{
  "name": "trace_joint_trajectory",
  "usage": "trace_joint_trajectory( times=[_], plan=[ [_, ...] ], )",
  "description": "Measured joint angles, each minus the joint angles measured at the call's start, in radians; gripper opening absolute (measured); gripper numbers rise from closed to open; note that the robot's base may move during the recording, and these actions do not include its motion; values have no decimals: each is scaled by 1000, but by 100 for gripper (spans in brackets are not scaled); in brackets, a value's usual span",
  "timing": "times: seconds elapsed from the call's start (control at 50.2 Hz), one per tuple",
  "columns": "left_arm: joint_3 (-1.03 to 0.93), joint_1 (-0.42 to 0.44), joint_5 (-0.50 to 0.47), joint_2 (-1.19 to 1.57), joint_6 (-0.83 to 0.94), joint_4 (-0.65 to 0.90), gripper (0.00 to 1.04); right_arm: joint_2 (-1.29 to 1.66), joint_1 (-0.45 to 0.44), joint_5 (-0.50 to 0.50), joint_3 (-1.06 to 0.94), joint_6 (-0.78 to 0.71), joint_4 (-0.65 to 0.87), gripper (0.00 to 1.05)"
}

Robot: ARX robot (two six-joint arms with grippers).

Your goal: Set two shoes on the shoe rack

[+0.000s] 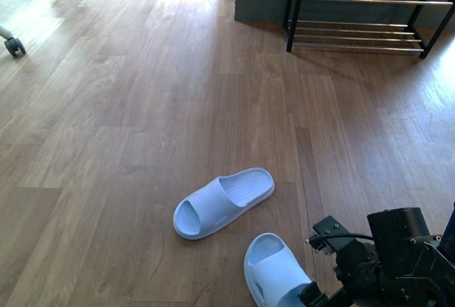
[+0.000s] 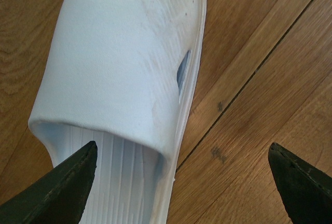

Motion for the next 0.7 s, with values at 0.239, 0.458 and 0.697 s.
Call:
trace_joint_trajectory(
  times=[0.239, 0.458, 0.697],
  plan=[
    [0, 0, 0, 0, 0, 0, 95, 6, 0, 20, -12, -5, 81, 95],
    [0, 0, 0, 0, 0, 0, 95, 7, 1, 43, -13, -62, 65, 95],
    [0, 0, 0, 0, 0, 0, 95, 10, 5, 95, -20, -91, 119, 95]
  ],
)
